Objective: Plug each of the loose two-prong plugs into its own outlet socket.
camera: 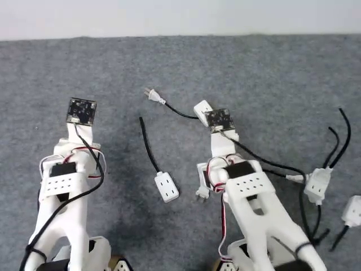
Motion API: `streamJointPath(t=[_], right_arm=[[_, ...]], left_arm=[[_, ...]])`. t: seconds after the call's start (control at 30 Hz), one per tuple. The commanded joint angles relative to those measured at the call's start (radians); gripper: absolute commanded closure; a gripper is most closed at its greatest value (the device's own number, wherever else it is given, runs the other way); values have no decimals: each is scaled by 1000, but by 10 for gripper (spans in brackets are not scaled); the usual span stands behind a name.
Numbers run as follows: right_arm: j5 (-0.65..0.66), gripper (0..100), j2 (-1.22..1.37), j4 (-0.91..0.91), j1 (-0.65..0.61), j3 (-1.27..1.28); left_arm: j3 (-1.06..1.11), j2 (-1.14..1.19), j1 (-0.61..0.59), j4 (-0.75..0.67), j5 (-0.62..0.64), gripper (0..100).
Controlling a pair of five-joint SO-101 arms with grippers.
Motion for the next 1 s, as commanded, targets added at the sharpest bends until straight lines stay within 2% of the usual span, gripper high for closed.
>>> streamJointPath(t=[0.0, 0.27, 0.4, 0.67, 0.97], right_arm=[[-12, 901, 71, 8, -2, -66], [-17, 911, 206, 62, -10, -157], [-101, 910, 242, 99, -41, -215], [-195, 910, 252, 107, -119, -250], [-199, 910, 314, 99, -68, -261]], left_arm=[[-4, -17, 21, -48, -12, 985], [-4, -17, 20, -51, -12, 985], [-4, -17, 21, -51, -61, 985], [-4, -17, 20, -51, -63, 985], [-4, -17, 20, -51, -64, 985]])
